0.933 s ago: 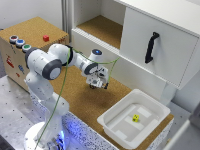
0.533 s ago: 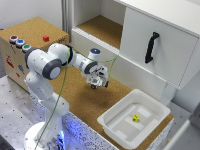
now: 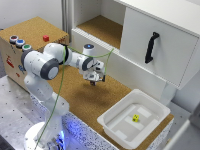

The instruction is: Put the purple block inside the left cabinet

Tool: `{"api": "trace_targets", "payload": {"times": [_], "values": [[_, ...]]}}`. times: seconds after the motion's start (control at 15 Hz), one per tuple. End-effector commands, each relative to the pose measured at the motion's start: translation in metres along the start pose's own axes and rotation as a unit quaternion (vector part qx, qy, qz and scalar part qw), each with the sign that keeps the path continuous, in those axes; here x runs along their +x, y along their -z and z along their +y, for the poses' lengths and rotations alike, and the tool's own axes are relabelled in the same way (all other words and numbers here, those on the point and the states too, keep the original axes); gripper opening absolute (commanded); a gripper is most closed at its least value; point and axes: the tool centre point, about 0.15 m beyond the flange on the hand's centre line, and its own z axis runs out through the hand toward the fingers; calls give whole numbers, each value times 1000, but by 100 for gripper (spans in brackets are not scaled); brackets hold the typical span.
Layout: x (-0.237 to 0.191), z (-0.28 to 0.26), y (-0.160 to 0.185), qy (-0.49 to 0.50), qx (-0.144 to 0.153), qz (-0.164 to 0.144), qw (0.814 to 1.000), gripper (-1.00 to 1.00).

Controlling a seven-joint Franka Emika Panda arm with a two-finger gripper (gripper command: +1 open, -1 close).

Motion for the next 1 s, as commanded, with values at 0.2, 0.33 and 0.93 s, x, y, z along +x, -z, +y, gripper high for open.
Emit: {"api": "trace_targets", "payload": {"times": [0.2,0.33,0.93], "values": [[140,-14,177,12,-65,121,990,-100],[176,-3,187,-8,-56,119,991,-100],[291,60,160,-185,33,44,981,-100]]}}
